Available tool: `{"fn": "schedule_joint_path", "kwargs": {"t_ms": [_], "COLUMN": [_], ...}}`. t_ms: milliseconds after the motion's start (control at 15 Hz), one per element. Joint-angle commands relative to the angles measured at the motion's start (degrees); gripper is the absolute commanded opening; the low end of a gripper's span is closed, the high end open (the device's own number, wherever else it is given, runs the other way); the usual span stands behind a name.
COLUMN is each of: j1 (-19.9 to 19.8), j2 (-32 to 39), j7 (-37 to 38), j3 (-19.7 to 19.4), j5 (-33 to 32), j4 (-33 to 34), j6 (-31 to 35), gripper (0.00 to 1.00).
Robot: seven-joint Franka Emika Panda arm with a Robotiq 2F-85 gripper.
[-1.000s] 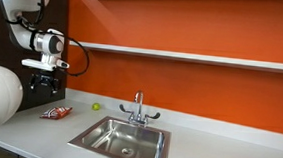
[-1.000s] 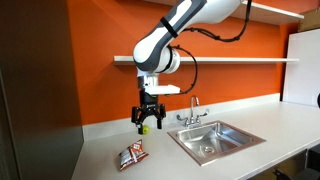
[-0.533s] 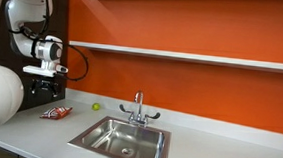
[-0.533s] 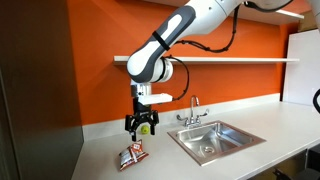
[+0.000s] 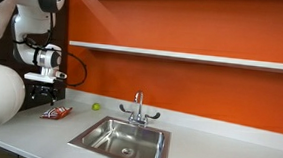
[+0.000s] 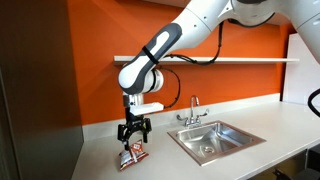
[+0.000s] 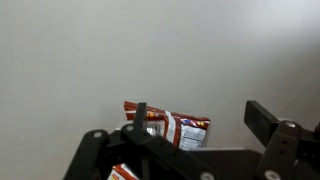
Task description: Put the brown packet into the sink
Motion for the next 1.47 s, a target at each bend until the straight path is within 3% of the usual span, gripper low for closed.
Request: {"fn": "schedule_joint_path", "kwargs": {"t_ms": [0, 667, 1400], "j1": [1.86, 3.3, 4.11], "j2": [5.17, 13.81, 18.06], "j7": [1.71, 1.68, 2.67], "j3": [-1.32, -4.34, -5.98], "j5": [-1.43, -1.84, -1.89], "j4": [6.46, 17.29, 22.85], "j6": [-1.63, -2.54, -4.63], "gripper": [1.0, 1.0, 1.0]}}
